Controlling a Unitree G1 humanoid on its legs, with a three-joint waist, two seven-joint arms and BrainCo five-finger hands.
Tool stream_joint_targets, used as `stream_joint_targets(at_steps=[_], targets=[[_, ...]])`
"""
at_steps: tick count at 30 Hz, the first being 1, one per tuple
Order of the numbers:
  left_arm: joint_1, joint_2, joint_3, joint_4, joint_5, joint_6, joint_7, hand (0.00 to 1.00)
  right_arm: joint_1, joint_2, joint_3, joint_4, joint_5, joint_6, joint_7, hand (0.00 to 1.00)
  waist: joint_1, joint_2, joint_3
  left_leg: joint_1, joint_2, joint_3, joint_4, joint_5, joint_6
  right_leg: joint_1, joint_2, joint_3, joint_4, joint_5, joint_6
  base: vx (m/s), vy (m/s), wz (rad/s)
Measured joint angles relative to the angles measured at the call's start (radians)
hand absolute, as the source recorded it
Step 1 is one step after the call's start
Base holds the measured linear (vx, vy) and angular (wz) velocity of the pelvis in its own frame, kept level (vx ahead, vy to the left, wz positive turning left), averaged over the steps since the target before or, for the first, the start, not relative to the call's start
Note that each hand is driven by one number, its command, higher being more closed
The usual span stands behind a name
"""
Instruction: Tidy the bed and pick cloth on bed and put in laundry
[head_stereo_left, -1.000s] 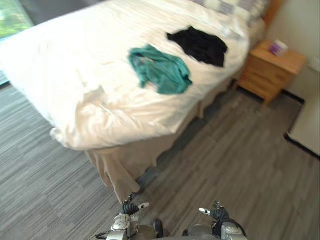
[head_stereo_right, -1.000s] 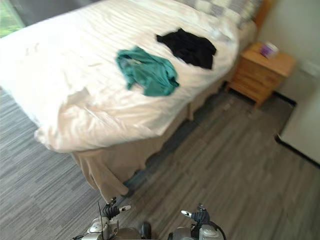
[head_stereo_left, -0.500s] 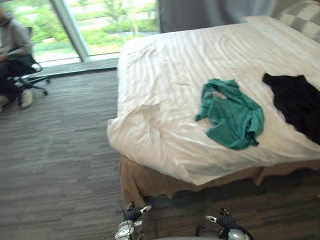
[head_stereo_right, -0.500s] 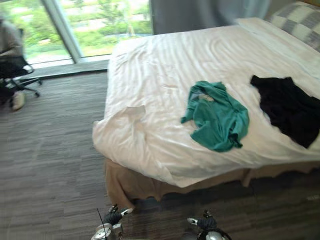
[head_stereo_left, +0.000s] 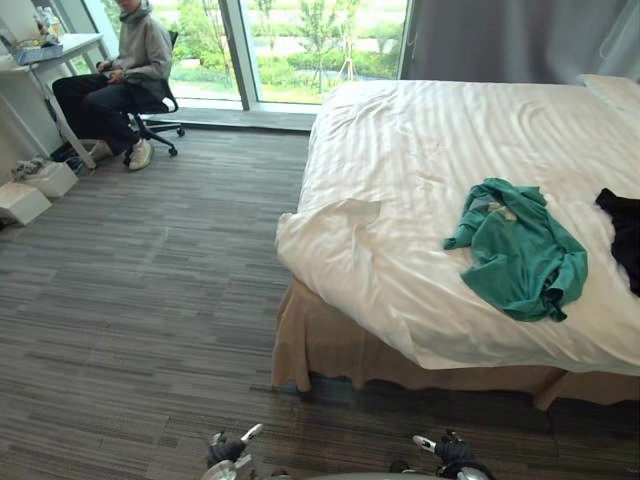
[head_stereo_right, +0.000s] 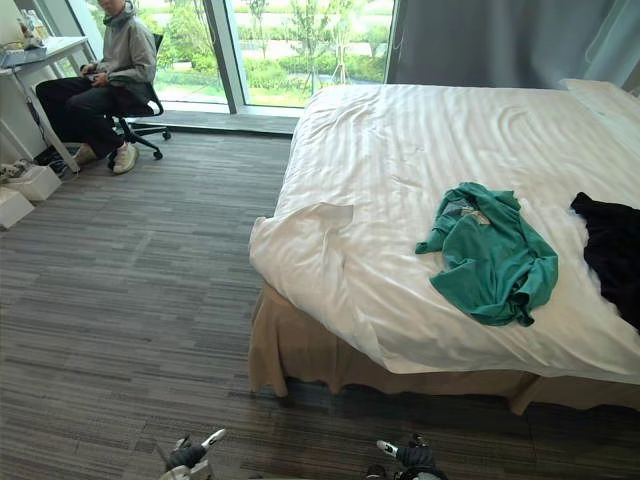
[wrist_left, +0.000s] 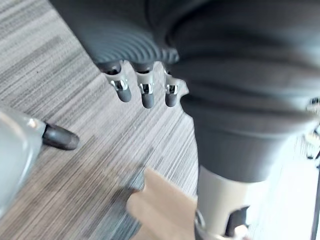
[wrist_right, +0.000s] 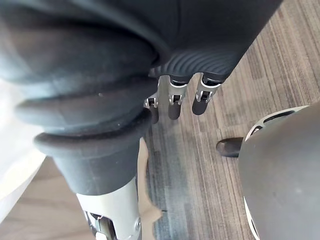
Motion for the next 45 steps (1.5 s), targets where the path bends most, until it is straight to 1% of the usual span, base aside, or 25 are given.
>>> stream_joint_targets(at_steps=[1, 2, 3, 4, 5, 6, 7, 8, 10, 12, 13, 16, 17, 20, 21, 22, 23, 26, 30, 31, 32, 35, 37, 42, 45], targets=[[-0.001, 0.023, 0.044, -0.077, -0.017, -0.014, 0.014, 0.00, 0.003, -0.005, -0.011, 0.000, 0.002, 0.000, 0.000, 0.00, -0.002, 0.007, -0.005, 0.003, 0.002, 0.003, -0.010, 0.000, 0.000, 0.000, 0.004, 0.002, -0.006, 0.000, 0.000, -0.01, -0.020, -0.03], [-0.006, 0.037, 0.061, -0.119, -0.017, -0.016, 0.026, 0.00, 0.005, -0.009, -0.017, -0.001, 0.002, 0.000, 0.000, 0.00, -0.004, 0.011, -0.007, 0.004, 0.004, 0.005, -0.012, 0.000, 0.000, 0.000, 0.006, 0.004, -0.011, 0.000, 0.000, 0.00, 0.000, 0.00], [-0.047, 0.069, 0.109, -0.197, -0.014, -0.016, 0.052, 0.00, 0.006, -0.022, -0.021, -0.007, 0.005, 0.001, 0.000, 0.00, -0.004, 0.023, -0.014, 0.008, 0.007, 0.008, -0.013, 0.000, 0.000, -0.007, 0.012, 0.015, -0.019, 0.000, 0.000, 0.03, -0.017, 0.02], [-0.092, 0.100, 0.130, -0.215, -0.012, -0.016, 0.063, 0.00, 0.014, -0.030, -0.024, -0.010, 0.005, 0.001, 0.001, 0.00, -0.004, 0.030, -0.015, 0.008, 0.008, 0.007, -0.016, 0.000, -0.001, -0.008, 0.014, 0.024, -0.018, 0.000, 0.000, 0.04, -0.013, 0.02], [-0.192, 0.215, 0.144, -0.215, 0.011, -0.004, 0.101, 0.00, 0.023, -0.049, -0.029, -0.013, 0.005, 0.007, 0.004, 0.00, -0.001, 0.044, -0.016, 0.007, 0.008, 0.008, -0.030, 0.002, -0.004, -0.005, 0.016, 0.028, -0.015, 0.001, -0.002, 0.06, -0.010, -0.10], [-0.285, 0.378, 0.143, -0.160, 0.071, -0.008, 0.100, 0.00, 0.030, -0.068, -0.040, -0.015, 0.006, 0.008, 0.011, 0.00, -0.003, 0.042, -0.026, 0.014, 0.011, 0.013, -0.041, 0.017, -0.014, -0.007, 0.023, 0.037, -0.015, 0.011, -0.007, 0.06, -0.016, -0.20], [-0.322, 0.454, 0.139, -0.135, 0.100, -0.012, 0.102, 0.00, 0.035, -0.075, -0.048, -0.016, 0.007, 0.007, 0.015, 0.00, -0.010, 0.048, -0.026, 0.020, 0.015, 0.019, -0.044, 0.027, -0.014, -0.008, 0.028, 0.043, -0.015, 0.011, -0.008, 0.12, -0.011, -0.37], [-0.400, 0.591, 0.127, -0.122, 0.158, -0.023, 0.108, 0.00, 0.047, -0.080, -0.066, -0.016, 0.007, 0.006, 0.024, 0.00, -0.026, 0.051, -0.028, 0.035, 0.017, 0.040, -0.045, 0.038, -0.023, -0.007, 0.031, 0.060, -0.015, 0.023, -0.010, 0.14, -0.002, -0.29], [-0.485, 0.662, 0.107, -0.172, 0.238, -0.037, 0.107, 0.00, 0.074, -0.090, -0.087, -0.016, 0.006, 0.006, 0.025, 0.00, -0.026, 0.053, -0.031, 0.043, 0.013, 0.055, -0.046, 0.037, -0.024, -0.009, 0.029, 0.077, -0.019, 0.023, -0.009, 0.14, 0.025, -0.21], [-0.537, 0.669, 0.062, -0.228, 0.297, -0.036, 0.107, 0.00, 0.082, -0.082, -0.091, -0.015, 0.001, 0.006, 0.025, 0.00, -0.031, 0.055, -0.031, 0.041, 0.006, 0.072, -0.046, 0.037, -0.024, -0.017, 0.025, 0.085, -0.029, 0.024, -0.009, 0.10, 0.027, -0.20], [-0.563, 0.665, 0.003, -0.237, 0.337, -0.032, 0.103, 0.00, 0.080, -0.070, -0.097, -0.015, 0.000, 0.006, 0.027, 0.00, -0.041, 0.056, -0.031, 0.041, 0.005, 0.078, -0.046, 0.037, -0.024, -0.017, 0.024, 0.088, -0.034, 0.024, -0.008, 0.06, 0.017, -0.17], [-0.601, 0.645, -0.106, -0.285, 0.430, -0.023, 0.084, 0.00, 0.073, -0.046, -0.109, -0.015, 0.000, 0.003, 0.030, 0.00, -0.074, 0.056, -0.032, 0.042, 0.004, 0.111, -0.043, 0.037, -0.024, -0.030, 0.025, 0.111, -0.036, 0.026, -0.010, 0.03, 0.009, -0.23], [-0.612, 0.642, -0.127, -0.301, 0.446, -0.019, 0.083, 0.00, 0.073, -0.046, -0.109, -0.015, 0.000, 0.003, 0.030, 0.00, -0.080, 0.057, -0.031, 0.039, 0.003, 0.117, -0.043, 0.037, -0.024, -0.036, 0.025, 0.114, -0.036, 0.027, -0.012, 0.00, 0.003, -0.25], [-0.694, 0.628, -0.245, -0.386, 0.543, 0.002, 0.067, 0.00, 0.082, -0.037, -0.123, -0.016, -0.001, 0.005, 0.029, 0.00, -0.093, 0.058, -0.031, 0.030, 0.003, 0.128, -0.043, 0.037, -0.024, -0.060, 0.027, 0.136, -0.036, 0.037, -0.018, -0.03, -0.005, -0.24], [-0.709, 0.622, -0.261, -0.397, 0.564, 0.003, 0.061, 0.00, 0.083, -0.037, -0.128, -0.016, -0.001, 0.005, 0.029, 0.00, -0.097, 0.060, -0.030, 0.026, 0.002, 0.131, -0.043, 0.037, -0.024, -0.065, 0.027, 0.137, -0.036, 0.038, -0.018, -0.07, -0.011, -0.09], [-0.745, 0.613, -0.304, -0.414, 0.608, 0.010, 0.057, 0.00, 0.082, -0.037, -0.133, -0.017, -0.002, 0.006, 0.029, 0.00, -0.113, 0.065, -0.028, 0.012, 0.002, 0.132, -0.043, 0.037, -0.024, -0.080, 0.027, 0.137, -0.035, 0.043, -0.018, -0.08, -0.011, -0.05], [-0.760, 0.610, -0.321, -0.415, 0.625, 0.011, 0.052, 0.00, 0.082, -0.037, -0.135, -0.017, -0.002, 0.007, 0.029, 0.00, -0.114, 0.067, -0.028, 0.007, 0.002, 0.134, -0.043, 0.037, -0.024, -0.088, 0.028, 0.140, -0.035, 0.047, -0.018, -0.10, -0.017, -0.12], [-0.820, 0.594, -0.392, -0.410, 0.694, 0.019, 0.035, 0.00, 0.081, -0.038, -0.147, -0.027, -0.020, 0.008, 0.029, 0.00, -0.135, 0.081, -0.017, -0.018, 0.002, 0.150, -0.045, 0.036, -0.022, -0.124, 0.030, 0.157, -0.035, 0.065, -0.020, -0.10, -0.018, -0.17], [-0.942, 0.558, -0.464, -0.371, 0.742, 0.041, 0.002, 0.00, 0.067, -0.035, -0.146, -0.036, -0.038, 0.010, 0.029, 0.00, -0.142, 0.073, 0.015, -0.070, 0.000, 0.165, -0.042, 0.037, -0.023, -0.192, 0.030, 0.188, -0.037, 0.089, -0.019, -0.13, -0.031, -0.20], [-0.991, 0.554, -0.493, -0.347, 0.757, 0.043, -0.004, 0.00, 0.055, -0.033, -0.146, -0.036, -0.038, 0.011, 0.028, 0.00, -0.145, 0.069, 0.035, -0.085, -0.001, 0.171, -0.041, 0.043, -0.023, -0.210, 0.030, 0.195, -0.038, 0.099, -0.018, -0.11, -0.038, -0.13], [-1.033, 0.553, -0.515, -0.323, 0.769, 0.052, -0.006, 0.00, 0.038, -0.032, -0.146, -0.036, -0.038, 0.012, 0.027, 0.00, -0.160, 0.067, 0.053, -0.105, -0.001, 0.171, -0.042, 0.051, -0.023, -0.230, 0.030, 0.197, -0.038, 0.107, -0.015, -0.10, -0.038, -0.09], [-1.133, 0.549, -0.551, -0.265, 0.795, 0.068, -0.009, 0.00, -0.010, -0.018, -0.146, -0.040, -0.037, 0.013, 0.026, 0.00, -0.175, 0.055, 0.096, -0.145, -0.001, 0.180, -0.042, 0.065, -0.025, -0.279, 0.032, 0.212, -0.037, 0.128, -0.020, -0.08, -0.035, -0.12], [-1.216, 0.537, -0.577, -0.215, 0.820, 0.085, -0.024, 0.00, -0.036, -0.012, -0.148, -0.053, -0.036, 0.012, 0.023, 0.00, -0.191, 0.048, 0.132, -0.177, -0.001, 0.178, -0.043, 0.079, -0.019, -0.311, 0.033, 0.215, -0.034, 0.140, -0.020, -0.05, -0.028, -0.05], [-1.367, 0.498, -0.624, -0.086, 0.851, 0.116, -0.027, 0.00, -0.040, 0.013, -0.144, -0.110, -0.029, 0.009, 0.016, 0.00, -0.189, 0.034, 0.184, -0.242, 0.004, 0.189, -0.040, 0.094, -0.022, -0.385, 0.032, 0.222, -0.014, 0.144, -0.024, -0.02, -0.008, -0.04], [-1.443, 0.465, -0.624, -0.010, 0.855, 0.144, -0.028, 0.00, -0.037, 0.020, -0.125, -0.144, -0.017, 0.006, -0.001, 0.00, -0.172, 0.016, 0.215, -0.275, 0.004, 0.212, -0.038, 0.096, -0.022, -0.435, 0.031, 0.241, 0.005, 0.144, -0.024, -0.02, 0.006, -0.13]])
